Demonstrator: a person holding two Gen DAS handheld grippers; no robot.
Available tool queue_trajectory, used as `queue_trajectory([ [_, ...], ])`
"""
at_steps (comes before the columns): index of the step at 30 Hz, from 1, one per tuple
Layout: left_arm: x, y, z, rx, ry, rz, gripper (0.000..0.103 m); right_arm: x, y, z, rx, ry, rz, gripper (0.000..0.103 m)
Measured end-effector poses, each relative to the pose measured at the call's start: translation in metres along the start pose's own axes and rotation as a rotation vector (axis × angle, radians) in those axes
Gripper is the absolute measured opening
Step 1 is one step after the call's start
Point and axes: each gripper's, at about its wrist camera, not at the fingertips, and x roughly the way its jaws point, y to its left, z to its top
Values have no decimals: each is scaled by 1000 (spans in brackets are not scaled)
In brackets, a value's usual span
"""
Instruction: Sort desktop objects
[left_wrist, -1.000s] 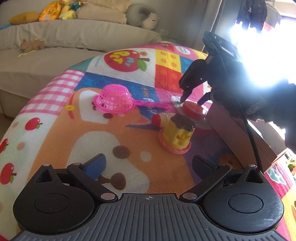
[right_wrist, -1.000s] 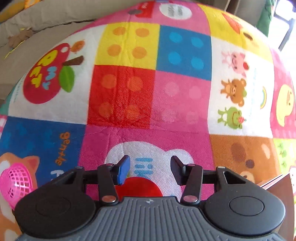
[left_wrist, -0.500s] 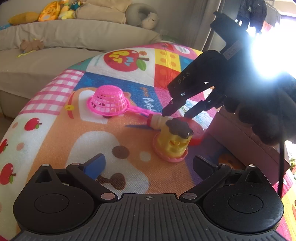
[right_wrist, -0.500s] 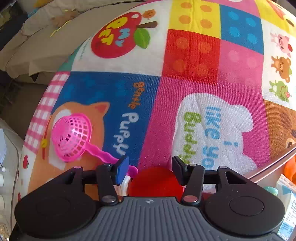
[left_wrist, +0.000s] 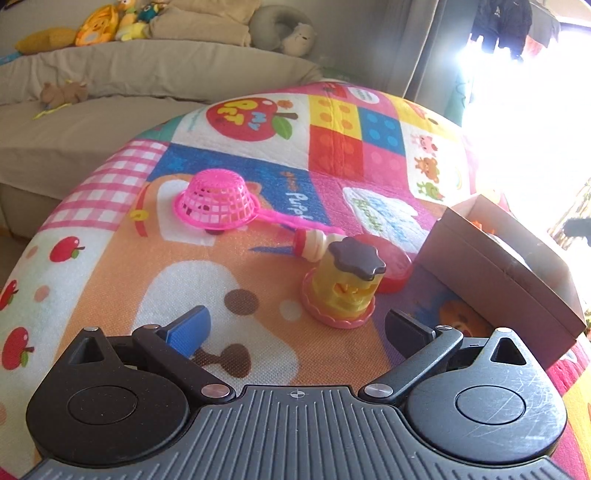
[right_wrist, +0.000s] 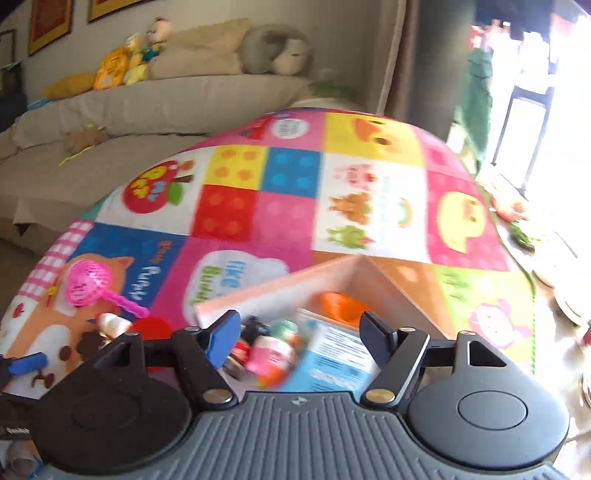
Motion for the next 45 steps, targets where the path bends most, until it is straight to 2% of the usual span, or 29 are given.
queue_trajectory([
  [1,0,-1,0,4,2,4,103,-5,-22,-15,67,16,-24,79],
  [3,0,-2,0,15,3,12,103,-11,-48,-36,169,48,-8,80],
  [4,0,-3,0,20,1,15,103,-10,-60,-51,232,70,27,84],
  [6,-4,-6,1,33,-14,23,103,-4,-66,-69,309,101,95,86],
  [9,-17,-12,1,75,-46,45,103,10,-53,-81,337,125,182,86],
  [12,-34,-16,1,113,-67,59,103,18,-30,-77,318,97,212,86],
  [14,-42,-16,1,135,-76,74,103,23,-16,-73,359,107,256,98],
  [16,-47,-15,0,145,-77,94,103,31,2,-67,332,101,328,101],
  [22,-53,-10,-6,147,-67,129,103,61,60,-41,176,43,440,98],
  [25,-53,-8,-14,146,-69,138,103,58,89,-37,47,-6,432,97],
  [28,-44,-7,-21,143,-48,126,103,57,112,-39,-67,-14,416,85],
  [30,-41,-8,-22,145,-36,114,103,66,121,-40,-78,14,403,77],
  [34,-43,-4,-24,119,-51,96,103,91,134,-38,-60,81,426,74],
  [38,-45,0,-24,86,-60,92,103,104,156,-33,-110,70,413,72],
  [41,-45,3,-23,70,-61,78,103,117,154,-24,-64,78,374,69],
  [43,-43,5,-23,58,-51,68,103,121,152,-20,-60,69,342,70],
  [45,-41,6,-22,46,-37,59,103,122,154,-19,-75,89,371,77],
])
